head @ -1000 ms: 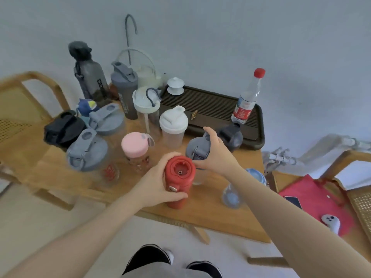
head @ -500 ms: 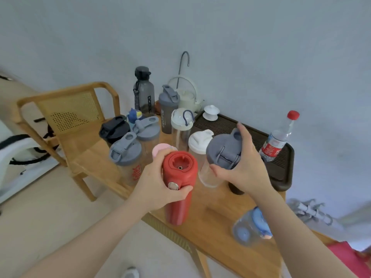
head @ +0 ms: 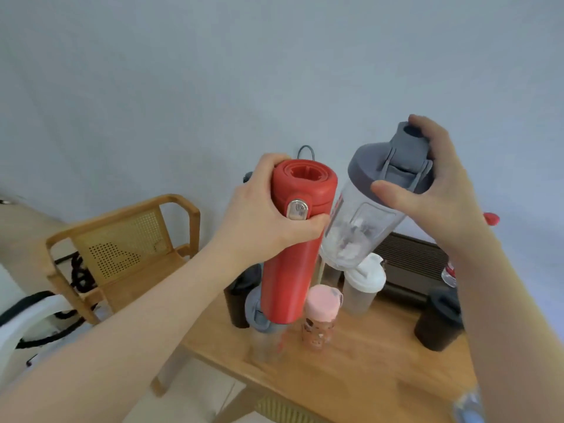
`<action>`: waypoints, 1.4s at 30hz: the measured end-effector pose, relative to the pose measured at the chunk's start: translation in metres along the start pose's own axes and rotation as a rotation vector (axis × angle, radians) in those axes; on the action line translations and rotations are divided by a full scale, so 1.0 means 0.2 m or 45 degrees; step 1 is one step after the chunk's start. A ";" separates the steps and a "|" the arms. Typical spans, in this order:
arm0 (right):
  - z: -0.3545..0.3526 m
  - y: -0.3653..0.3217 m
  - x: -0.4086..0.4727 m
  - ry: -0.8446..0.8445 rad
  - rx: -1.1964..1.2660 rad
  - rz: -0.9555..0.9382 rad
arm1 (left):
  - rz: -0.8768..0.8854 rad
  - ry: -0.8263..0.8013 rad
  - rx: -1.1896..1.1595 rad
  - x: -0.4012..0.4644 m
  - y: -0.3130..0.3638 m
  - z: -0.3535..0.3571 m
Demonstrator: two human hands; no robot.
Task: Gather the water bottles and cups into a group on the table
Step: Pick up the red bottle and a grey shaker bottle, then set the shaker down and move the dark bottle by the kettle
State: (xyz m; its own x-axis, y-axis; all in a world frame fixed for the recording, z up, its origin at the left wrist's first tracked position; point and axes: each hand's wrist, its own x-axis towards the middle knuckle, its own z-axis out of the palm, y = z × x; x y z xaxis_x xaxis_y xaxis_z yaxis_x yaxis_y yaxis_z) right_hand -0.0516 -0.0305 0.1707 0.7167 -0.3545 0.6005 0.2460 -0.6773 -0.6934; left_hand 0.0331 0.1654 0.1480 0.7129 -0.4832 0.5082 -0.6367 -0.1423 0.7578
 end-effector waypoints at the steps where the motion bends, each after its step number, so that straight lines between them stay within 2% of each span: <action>1: 0.08 -0.02 0.03 0.014 0.007 0.006 | 0.003 0.007 0.005 0.04 -0.03 -0.07; 10: 0.60 -0.06 0.40 -0.074 -0.028 0.135 | 0.021 0.070 0.072 0.30 -0.38 -0.40; 19: 0.93 0.24 0.75 -0.150 -0.064 0.220 | -0.047 -0.003 0.191 0.66 -0.86 -0.49; 26: 1.22 0.55 0.82 -0.378 -0.242 0.292 | -0.135 -0.156 0.223 0.78 -1.28 -0.41; 32: 1.31 0.71 0.71 -0.383 -0.382 0.409 | -0.303 -0.390 0.091 0.76 -1.58 -0.30; 38: 1.38 0.78 0.57 -0.404 -0.539 0.606 | -0.251 -0.630 0.023 0.74 -1.78 -0.22; 42: 1.44 0.81 0.49 -0.432 -0.618 0.737 | -0.239 -0.685 -0.046 0.71 -1.87 -0.20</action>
State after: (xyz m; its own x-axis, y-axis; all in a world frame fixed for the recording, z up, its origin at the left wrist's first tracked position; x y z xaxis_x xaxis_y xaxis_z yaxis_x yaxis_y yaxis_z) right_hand 0.2472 0.0105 0.0020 0.8207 -0.5713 -0.0053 -0.4756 -0.6781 -0.5604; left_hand 0.3852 0.1842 -0.0471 0.5567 -0.8258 0.0904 -0.4963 -0.2433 0.8334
